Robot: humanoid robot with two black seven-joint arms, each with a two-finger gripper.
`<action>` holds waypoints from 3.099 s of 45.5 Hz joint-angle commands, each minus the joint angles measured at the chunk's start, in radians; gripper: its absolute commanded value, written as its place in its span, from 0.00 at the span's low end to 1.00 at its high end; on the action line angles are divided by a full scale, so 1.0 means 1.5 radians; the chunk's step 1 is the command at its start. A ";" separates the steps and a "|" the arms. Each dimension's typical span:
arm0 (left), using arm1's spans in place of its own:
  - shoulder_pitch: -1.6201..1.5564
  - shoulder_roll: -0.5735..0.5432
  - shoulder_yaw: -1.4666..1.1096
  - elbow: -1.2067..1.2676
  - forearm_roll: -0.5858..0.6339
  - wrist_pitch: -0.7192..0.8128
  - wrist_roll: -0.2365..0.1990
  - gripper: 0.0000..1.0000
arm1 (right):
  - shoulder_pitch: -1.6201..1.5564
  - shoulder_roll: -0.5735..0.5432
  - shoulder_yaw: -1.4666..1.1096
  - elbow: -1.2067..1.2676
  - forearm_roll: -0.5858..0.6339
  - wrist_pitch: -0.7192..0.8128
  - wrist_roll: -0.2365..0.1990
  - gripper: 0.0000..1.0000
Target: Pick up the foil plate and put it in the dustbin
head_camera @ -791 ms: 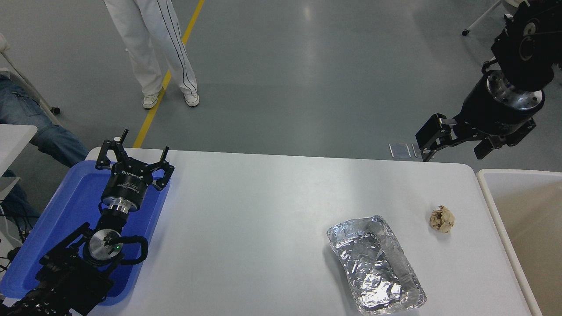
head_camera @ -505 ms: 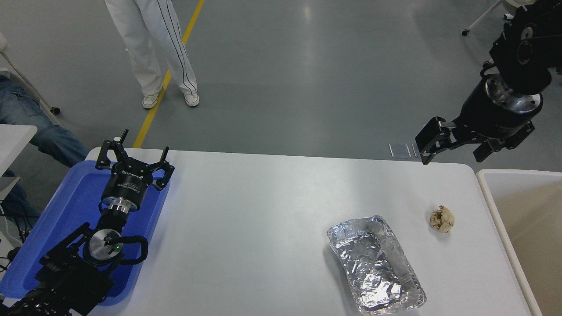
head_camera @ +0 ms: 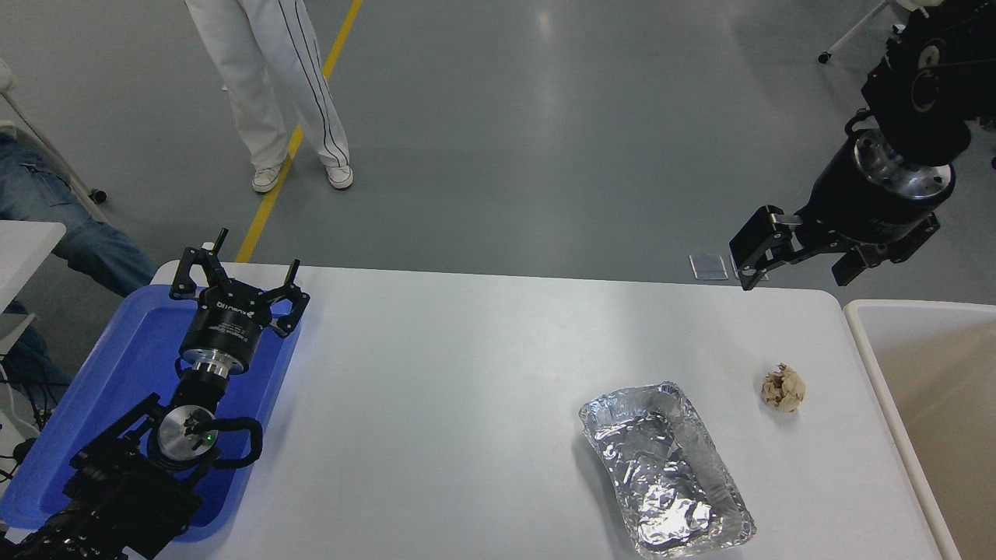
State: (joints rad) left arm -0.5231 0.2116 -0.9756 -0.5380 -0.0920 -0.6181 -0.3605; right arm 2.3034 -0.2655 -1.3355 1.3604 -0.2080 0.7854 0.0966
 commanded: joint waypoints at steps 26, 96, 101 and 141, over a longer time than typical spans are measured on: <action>0.000 0.000 0.000 0.000 0.000 0.000 0.000 1.00 | -0.032 -0.002 0.012 0.001 0.000 0.000 0.000 1.00; 0.001 0.000 0.000 0.000 0.000 0.000 0.000 1.00 | -0.238 0.017 0.055 0.001 -0.015 -0.087 -0.001 1.00; 0.000 0.000 0.000 0.000 0.000 -0.001 0.000 1.00 | -0.258 0.016 0.072 0.001 -0.052 -0.125 -0.001 1.00; 0.001 0.000 0.000 0.000 0.000 -0.001 0.000 1.00 | -0.442 0.024 0.078 -0.022 -0.069 -0.305 -0.003 0.98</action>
State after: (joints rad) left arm -0.5218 0.2117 -0.9756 -0.5383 -0.0921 -0.6189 -0.3605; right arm 1.7273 -0.2403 -1.2203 1.3497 -0.3078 0.3789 0.0940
